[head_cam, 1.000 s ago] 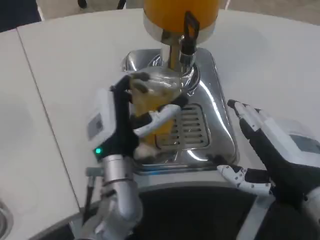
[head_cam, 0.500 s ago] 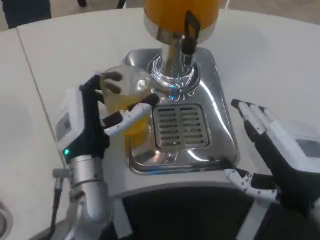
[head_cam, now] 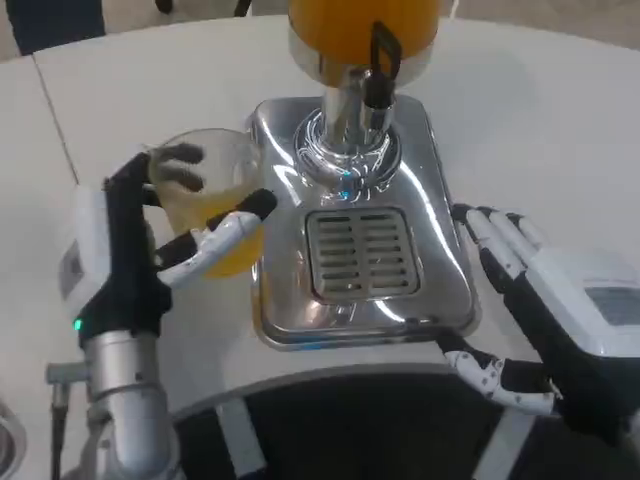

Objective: Grasp the cup under the faucet to collect the drink, then remove the cup.

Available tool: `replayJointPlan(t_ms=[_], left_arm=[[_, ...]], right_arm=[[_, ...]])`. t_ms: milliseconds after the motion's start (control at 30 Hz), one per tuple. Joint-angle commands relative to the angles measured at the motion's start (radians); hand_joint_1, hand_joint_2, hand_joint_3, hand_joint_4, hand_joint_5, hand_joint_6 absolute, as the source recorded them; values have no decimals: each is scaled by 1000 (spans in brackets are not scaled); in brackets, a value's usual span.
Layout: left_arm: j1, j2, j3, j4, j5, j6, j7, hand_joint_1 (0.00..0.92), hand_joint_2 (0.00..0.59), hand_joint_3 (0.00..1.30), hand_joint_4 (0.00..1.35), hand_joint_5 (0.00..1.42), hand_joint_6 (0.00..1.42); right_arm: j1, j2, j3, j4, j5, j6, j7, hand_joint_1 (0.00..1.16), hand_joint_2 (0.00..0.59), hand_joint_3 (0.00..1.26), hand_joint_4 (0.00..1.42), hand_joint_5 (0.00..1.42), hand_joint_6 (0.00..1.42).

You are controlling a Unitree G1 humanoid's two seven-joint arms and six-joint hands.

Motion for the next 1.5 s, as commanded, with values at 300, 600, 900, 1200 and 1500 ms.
replayJointPlan(t_ms=[300, 600, 900, 1200, 1500], left_arm=[[276, -29, -17, -454, 34, 19, -150, 565, 36, 1215, 1063, 1424, 1424], [503, -8, -69, -658, 60, -81, -244, 564, 37, 1215, 1063, 1424, 1424], [627, -18, -104, -776, 109, -141, -297, 564, 37, 1215, 1059, 1424, 1424], [647, -47, -121, -787, 122, -156, -313, 558, 41, 1215, 1059, 1424, 1424], [667, -72, -148, -780, 142, -161, -313, 555, 42, 1215, 1058, 1424, 1424]], right_arm=[[28, -78, -48, 0, 46, -109, -63, 553, 461, 0, 0, 0, 116], [149, -95, -76, -76, 46, -198, -122, 538, 474, 0, 0, 0, 55], [254, -75, -99, -116, 61, -244, -162, 499, 474, 0, 0, 0, 33], [238, -61, -104, -125, 58, -243, -146, 475, 485, 0, 0, 0, 33], [261, -47, -84, -149, 43, -246, -125, 461, 474, 0, 0, 0, 33]])
